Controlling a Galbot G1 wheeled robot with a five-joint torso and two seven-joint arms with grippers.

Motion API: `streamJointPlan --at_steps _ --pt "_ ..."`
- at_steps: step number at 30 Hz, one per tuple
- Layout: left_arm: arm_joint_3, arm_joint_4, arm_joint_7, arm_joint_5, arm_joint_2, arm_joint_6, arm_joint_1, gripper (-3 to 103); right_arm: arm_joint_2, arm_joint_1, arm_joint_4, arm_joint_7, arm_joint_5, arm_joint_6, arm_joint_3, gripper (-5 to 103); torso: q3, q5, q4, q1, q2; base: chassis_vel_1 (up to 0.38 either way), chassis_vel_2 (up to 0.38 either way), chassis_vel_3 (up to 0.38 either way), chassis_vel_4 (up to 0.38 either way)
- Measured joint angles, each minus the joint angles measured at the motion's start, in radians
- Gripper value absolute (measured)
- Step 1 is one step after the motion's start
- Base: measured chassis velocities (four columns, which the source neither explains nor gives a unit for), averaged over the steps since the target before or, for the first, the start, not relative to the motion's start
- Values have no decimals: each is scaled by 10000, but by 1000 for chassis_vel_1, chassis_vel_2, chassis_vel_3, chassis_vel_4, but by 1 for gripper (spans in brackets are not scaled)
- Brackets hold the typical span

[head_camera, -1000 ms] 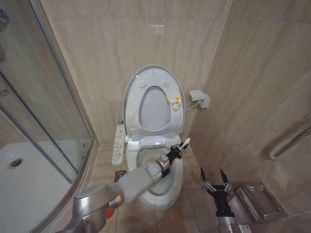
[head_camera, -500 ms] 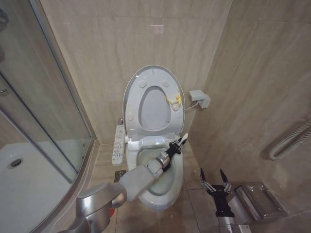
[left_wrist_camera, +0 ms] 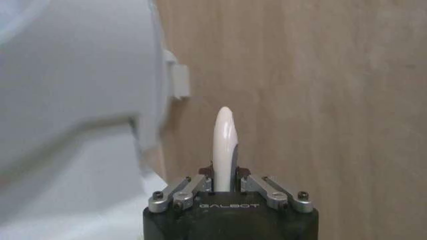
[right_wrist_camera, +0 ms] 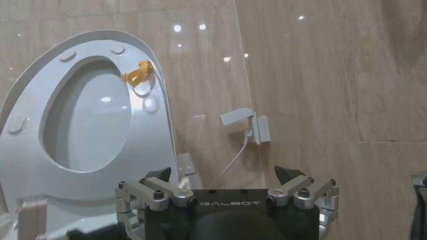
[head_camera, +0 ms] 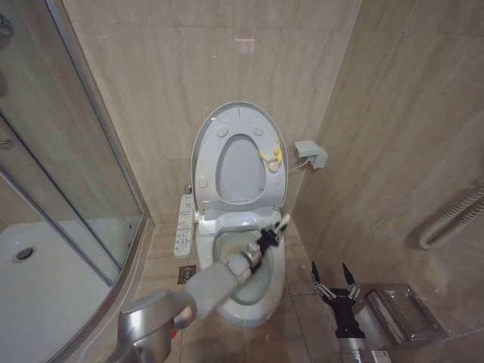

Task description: Open the toilet lid, clean the toilet bowl with a toilet brush, close the toilet lid, and flush.

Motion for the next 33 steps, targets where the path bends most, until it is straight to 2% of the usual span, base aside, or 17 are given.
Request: streamJointPlan --at_steps 8,15,20,28,33 --pt "-438 -463 -73 -291 -2 -92 -253 19 19 62 -49 -4 6 0 -42 100 -1 -1 -5 0 0 0 0 0 0" --pt "-465 573 81 -18 7 -96 -301 19 -3 32 -54 -30 2 7 -42 100 0 0 4 0 0 0 0 0 0" --pt "-337 535 97 -14 6 -107 -228 19 -17 24 -39 -30 15 11 -19 100 0 -1 0 0 0 0 0 0 0" --pt "-895 -36 8 -669 2 -297 -513 19 100 -29 34 -47 -13 23 -42 100 0 0 0 0 0 0 0 0 0" --pt "-662 -12 67 -787 5 -311 -304 19 70 -141 95 -49 -10 54 43 100 0 0 0 0 0 0 0 0 0"
